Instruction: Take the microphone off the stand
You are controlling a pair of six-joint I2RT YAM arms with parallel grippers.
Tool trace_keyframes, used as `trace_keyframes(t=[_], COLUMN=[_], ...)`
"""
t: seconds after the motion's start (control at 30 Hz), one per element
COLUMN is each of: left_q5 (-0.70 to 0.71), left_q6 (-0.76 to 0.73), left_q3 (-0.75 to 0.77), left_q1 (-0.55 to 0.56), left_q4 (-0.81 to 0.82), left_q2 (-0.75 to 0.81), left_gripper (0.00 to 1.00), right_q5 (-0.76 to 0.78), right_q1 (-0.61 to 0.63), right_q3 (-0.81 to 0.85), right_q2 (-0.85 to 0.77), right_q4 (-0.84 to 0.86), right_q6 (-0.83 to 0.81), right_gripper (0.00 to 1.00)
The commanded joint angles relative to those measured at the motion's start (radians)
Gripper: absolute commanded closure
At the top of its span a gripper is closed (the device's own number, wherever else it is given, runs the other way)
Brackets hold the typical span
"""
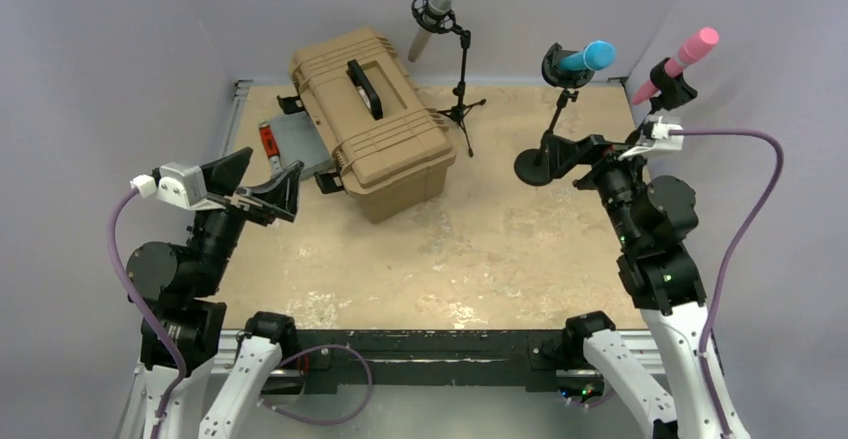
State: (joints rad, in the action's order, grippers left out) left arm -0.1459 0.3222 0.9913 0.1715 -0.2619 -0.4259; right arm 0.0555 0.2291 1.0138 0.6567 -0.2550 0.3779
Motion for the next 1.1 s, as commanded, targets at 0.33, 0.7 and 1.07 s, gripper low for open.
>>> trace_keyframes(t=[0.33,0.7,1.07], left_q5=[-0.047,-0.054,-0.053], left_q6=[0.024,0.029,0.032], left_q3=[-0.031,-0.030,-0.029], left_q1=[0.010,0.010,0.010], left_q4=[0.048,0.037,0.030], left_q2=[-0.049,-0.102,-0.105], left_gripper=[0.00,0.00,0.00], right_q5=[-0.171,0.257,0.442], right_q1=[0.003,0.001,0.000], right_q3=[-0.182,-0.133,0.188], right_q2=[0.122,0.165,0.372], right_q4=[0.189,0.342,0.316], right_q6=[0.076,0.033,-0.155], right_gripper=[0.01,0.01,0.01])
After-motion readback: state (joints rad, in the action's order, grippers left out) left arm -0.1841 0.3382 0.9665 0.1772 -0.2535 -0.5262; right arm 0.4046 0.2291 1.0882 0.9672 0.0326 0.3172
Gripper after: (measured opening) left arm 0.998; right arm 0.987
